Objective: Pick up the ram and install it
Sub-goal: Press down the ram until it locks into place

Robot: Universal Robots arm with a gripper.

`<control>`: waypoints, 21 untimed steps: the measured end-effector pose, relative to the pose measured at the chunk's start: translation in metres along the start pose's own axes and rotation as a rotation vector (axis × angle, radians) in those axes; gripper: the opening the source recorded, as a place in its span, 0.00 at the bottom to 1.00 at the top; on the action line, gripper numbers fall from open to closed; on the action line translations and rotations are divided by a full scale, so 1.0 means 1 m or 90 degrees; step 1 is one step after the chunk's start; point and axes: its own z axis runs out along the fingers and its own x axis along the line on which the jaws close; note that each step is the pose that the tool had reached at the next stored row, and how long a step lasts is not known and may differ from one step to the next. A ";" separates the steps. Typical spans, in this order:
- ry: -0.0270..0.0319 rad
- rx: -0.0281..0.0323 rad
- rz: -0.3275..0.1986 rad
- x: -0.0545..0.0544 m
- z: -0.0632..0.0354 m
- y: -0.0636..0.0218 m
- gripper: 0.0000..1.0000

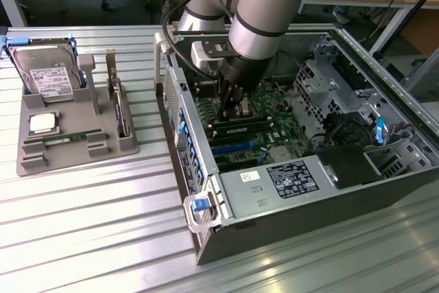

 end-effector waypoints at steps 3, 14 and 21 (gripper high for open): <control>-0.0026 -0.0001 0.000 -0.001 -0.0069 -0.0004 0.11; -0.0076 -0.0010 0.000 -0.004 -0.0448 -0.0160 0.11; -0.0260 -0.0081 0.000 -0.004 -0.0470 -0.0765 0.11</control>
